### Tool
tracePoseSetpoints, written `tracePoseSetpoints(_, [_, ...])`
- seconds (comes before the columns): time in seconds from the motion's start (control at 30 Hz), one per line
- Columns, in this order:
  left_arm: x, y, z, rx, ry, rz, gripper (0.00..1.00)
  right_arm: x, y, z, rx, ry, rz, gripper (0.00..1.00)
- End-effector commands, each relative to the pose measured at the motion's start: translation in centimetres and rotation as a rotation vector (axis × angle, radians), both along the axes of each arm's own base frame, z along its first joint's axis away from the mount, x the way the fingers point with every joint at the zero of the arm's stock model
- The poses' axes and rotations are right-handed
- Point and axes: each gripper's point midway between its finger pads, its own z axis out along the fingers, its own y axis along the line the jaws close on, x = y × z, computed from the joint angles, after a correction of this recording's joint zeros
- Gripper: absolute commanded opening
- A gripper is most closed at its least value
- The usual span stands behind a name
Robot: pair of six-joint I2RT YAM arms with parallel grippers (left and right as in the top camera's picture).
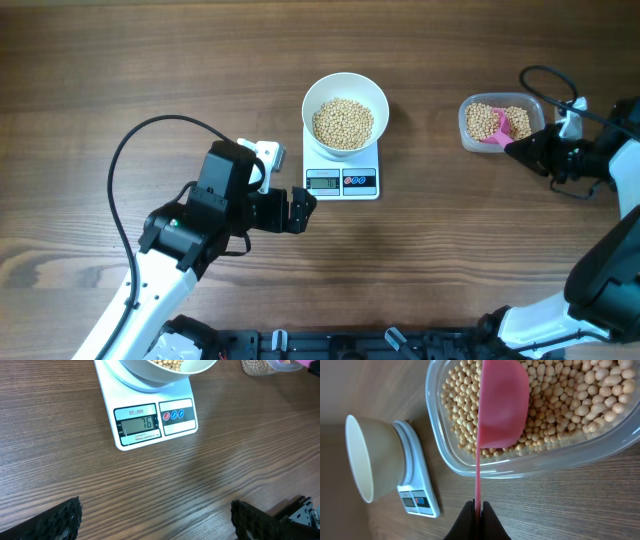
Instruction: Scoop item into bowl and weigh 150g on scale
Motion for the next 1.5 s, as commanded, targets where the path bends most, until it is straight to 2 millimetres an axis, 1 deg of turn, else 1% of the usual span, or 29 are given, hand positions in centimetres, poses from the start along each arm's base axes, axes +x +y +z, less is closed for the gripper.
tracePoseSetpoints(0.0, [0.3, -0.1, 0.4, -0.003, -0.017, -0.015, 1.00, 0.3, 0.5, 0.5, 0.141, -0.039, -0.014, 0.04])
tracePoseSetpoints(0.07, [0.3, -0.1, 0.4, -0.003, -0.017, -0.015, 1.00, 0.4, 0.2, 0.9, 0.182, -0.058, -0.029, 0.04])
tracePoseSetpoints(0.17, [0.3, -0.1, 0.4, -0.003, -0.017, -0.015, 1.00, 0.2, -0.6, 1.0, 0.189, -0.063, -0.055, 0.04])
tracePoseSetpoints(0.33, [0.3, -0.1, 0.4, -0.003, -0.017, -0.015, 1.00, 0.4, -0.7, 2.1, 0.238, -0.123, -0.050, 0.04])
tracePoseSetpoints(0.4, [0.3, -0.1, 0.4, -0.003, -0.017, -0.015, 1.00, 0.3, -1.2, 2.1, 0.238, -0.124, -0.063, 0.04])
tracePoseSetpoints(0.53, [0.3, -0.1, 0.4, -0.003, -0.017, -0.015, 1.00, -0.1, -2.1, 2.4, 0.257, -0.143, -0.087, 0.04])
tracePoseSetpoints(0.63, [0.3, -0.1, 0.4, -0.003, -0.017, -0.015, 1.00, -0.7, -3.2, 2.6, 0.266, -0.154, -0.117, 0.04])
tracePoseSetpoints(0.8, [0.3, -0.1, 0.4, -0.003, -0.017, -0.015, 1.00, -1.6, -4.2, 3.9, 0.334, -0.207, -0.149, 0.04])
tracePoseSetpoints(0.9, [0.3, -0.1, 0.4, -0.003, -0.017, -0.015, 1.00, -1.8, -4.6, 4.8, 0.381, -0.234, -0.173, 0.04])
tracePoseSetpoints(1.03, [0.3, -0.1, 0.4, -0.003, -0.017, -0.015, 1.00, -1.9, -4.0, 6.1, 0.431, -0.302, -0.149, 0.04])
tracePoseSetpoints(1.2, [0.3, -0.1, 0.4, -0.003, -0.017, -0.015, 1.00, -2.1, -3.6, 6.5, 0.453, -0.310, -0.143, 0.04])
tracePoseSetpoints(1.3, [0.3, -0.1, 0.4, -0.003, -0.017, -0.015, 1.00, -2.1, -3.2, 7.8, 0.496, -0.371, -0.132, 0.04])
tracePoseSetpoints(1.47, [0.3, -0.1, 0.4, -0.003, -0.017, -0.015, 1.00, -2.0, -2.5, 8.6, 0.528, -0.402, -0.114, 0.04])
